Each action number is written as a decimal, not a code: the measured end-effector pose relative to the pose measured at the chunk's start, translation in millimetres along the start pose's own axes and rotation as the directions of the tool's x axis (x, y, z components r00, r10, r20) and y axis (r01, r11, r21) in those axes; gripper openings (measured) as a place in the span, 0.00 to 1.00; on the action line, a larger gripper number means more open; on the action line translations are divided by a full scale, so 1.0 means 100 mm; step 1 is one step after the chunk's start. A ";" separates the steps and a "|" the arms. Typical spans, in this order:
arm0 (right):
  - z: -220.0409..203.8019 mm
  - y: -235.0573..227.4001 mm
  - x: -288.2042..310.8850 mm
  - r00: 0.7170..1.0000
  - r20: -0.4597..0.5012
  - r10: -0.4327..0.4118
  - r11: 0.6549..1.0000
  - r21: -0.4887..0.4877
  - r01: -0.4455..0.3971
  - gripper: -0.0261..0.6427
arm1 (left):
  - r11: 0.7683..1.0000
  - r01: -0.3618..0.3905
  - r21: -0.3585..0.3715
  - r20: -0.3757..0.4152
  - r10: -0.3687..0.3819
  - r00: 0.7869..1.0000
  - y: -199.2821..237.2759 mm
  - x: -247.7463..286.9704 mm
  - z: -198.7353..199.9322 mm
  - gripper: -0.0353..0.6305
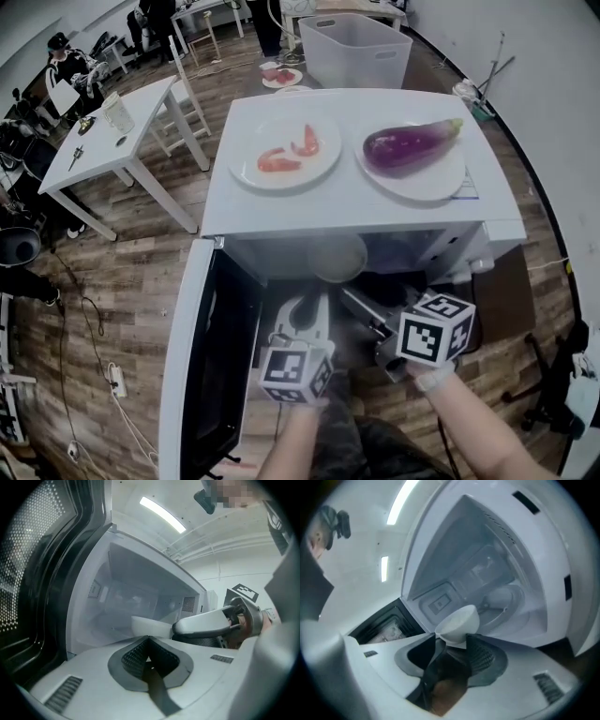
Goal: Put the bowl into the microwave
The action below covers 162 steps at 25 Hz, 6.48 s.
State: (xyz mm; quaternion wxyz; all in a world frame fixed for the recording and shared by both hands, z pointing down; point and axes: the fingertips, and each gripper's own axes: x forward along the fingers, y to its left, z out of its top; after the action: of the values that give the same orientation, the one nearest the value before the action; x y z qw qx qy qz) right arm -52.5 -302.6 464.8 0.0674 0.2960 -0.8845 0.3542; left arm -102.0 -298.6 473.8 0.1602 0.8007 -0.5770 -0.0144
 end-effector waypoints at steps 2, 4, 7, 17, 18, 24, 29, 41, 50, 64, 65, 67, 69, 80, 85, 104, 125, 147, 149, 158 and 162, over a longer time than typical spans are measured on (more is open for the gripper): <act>0.00 -0.02 -0.02 1.000 -0.012 -0.028 0.996 -0.087 0.027 0.30 | 1.000 0.000 -0.004 0.000 0.000 1.000 -0.01 0.01 -0.01 0.05; 0.00 -0.04 -0.03 0.999 -0.004 -0.042 0.993 -0.107 0.042 0.23 | 1.000 0.000 -0.006 -0.001 0.000 1.000 -0.01 0.01 -0.01 0.05; 0.01 -0.05 -0.04 0.998 0.016 -0.056 0.989 -0.136 0.058 0.20 | 1.000 0.005 -0.009 -0.001 -0.005 1.000 0.00 0.02 -0.02 0.05; 0.00 -0.03 0.01 0.996 0.041 -0.083 0.967 -0.239 0.090 0.08 | 1.000 0.008 -0.005 0.000 -0.008 1.000 0.02 0.06 -0.02 0.05; 0.00 -0.04 0.01 0.996 0.041 -0.083 0.967 -0.240 0.090 0.08 | 1.000 0.008 -0.005 0.000 -0.008 1.000 0.02 0.06 -0.02 0.05; 0.02 -0.07 0.05 0.995 0.040 -0.091 0.968 -0.233 0.098 0.08 | 1.000 0.014 -0.004 -0.003 -0.014 1.000 0.04 0.11 -0.02 0.05; 0.04 -0.09 0.08 0.993 0.050 -0.106 0.966 -0.230 0.115 0.08 | 1.000 0.015 -0.007 -0.003 -0.015 1.000 0.06 0.14 -0.02 0.05; 0.13 -0.22 0.12 0.989 0.065 -0.130 0.970 -0.197 0.140 0.08 | 0.999 0.034 -0.001 -0.018 -0.034 0.999 0.05 0.29 -0.01 0.05; 0.18 -0.27 0.15 0.988 0.072 -0.135 0.972 -0.183 0.146 0.08 | 0.999 0.038 -0.015 -0.015 -0.038 0.999 0.06 0.38 0.01 0.05; 0.27 -0.34 0.21 0.983 0.089 -0.159 0.972 -0.159 0.172 0.08 | 0.999 0.040 -0.023 -0.016 -0.041 0.999 0.06 0.46 0.03 0.05; 0.28 -0.35 0.22 0.983 0.091 -0.160 0.972 -0.159 0.173 0.08 | 0.999 0.040 -0.023 -0.016 -0.041 0.999 0.06 0.47 0.04 0.05; 0.30 -0.35 0.23 0.982 0.094 -0.163 0.971 -0.161 0.176 0.08 | 0.999 0.041 -0.021 -0.014 -0.042 0.999 0.06 0.48 0.04 0.05; 0.30 -0.36 0.23 0.981 0.100 -0.166 0.970 -0.165 0.181 0.08 | 0.999 0.044 -0.015 -0.012 -0.044 0.999 0.05 0.48 0.05 0.05; 0.31 -0.38 0.26 0.964 0.190 -0.185 0.946 -0.229 0.227 0.08 | 0.999 0.052 -0.001 0.013 -0.052 0.999 0.03 0.51 0.04 0.05; 0.26 -0.38 0.30 0.960 0.199 -0.194 0.946 -0.220 0.237 0.05 | 0.998 0.056 0.011 0.020 -0.056 0.998 0.01 0.50 0.04 0.05; 0.21 -0.31 0.26 0.962 0.230 -0.146 0.948 -0.247 0.203 0.05 | 0.998 0.058 0.019 0.035 -0.059 0.998 -0.05 0.46 0.01 0.05; 0.04 0.07 -0.15 0.977 0.200 -0.067 0.953 -0.278 0.122 0.04 | 0.994 0.090 0.053 0.053 -0.093 0.994 -0.43 0.01 0.09 0.05; -0.17 0.79 -0.78 0.990 0.142 -0.005 0.926 -0.374 0.058 0.04 | 0.994 0.103 0.040 0.042 -0.105 0.994 -0.89 -0.74 0.32 0.05; -0.17 0.86 -0.84 0.990 0.140 0.007 0.924 -0.379 0.047 0.04 | 0.994 0.103 0.039 0.047 -0.105 0.993 -0.92 -0.80 0.35 0.05; -0.20 1.09 -1.11 0.991 0.129 0.035 0.926 -0.377 0.017 0.04 | 0.992 0.113 0.061 0.047 -0.116 0.992 -1.13 -1.03 0.47 0.05; -0.24 1.20 -1.26 0.991 0.128 0.044 0.929 -0.371 0.006 0.04 | 0.989 0.131 0.062 0.043 -0.133 0.990 -1.25 -1.16 0.53 0.05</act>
State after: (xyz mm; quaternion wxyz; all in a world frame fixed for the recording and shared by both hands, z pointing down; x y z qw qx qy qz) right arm -20.9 -158.3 370.4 0.0589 0.2925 -0.9408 0.1609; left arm -36.4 -168.4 370.5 0.1215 0.8410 -0.5265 -0.0264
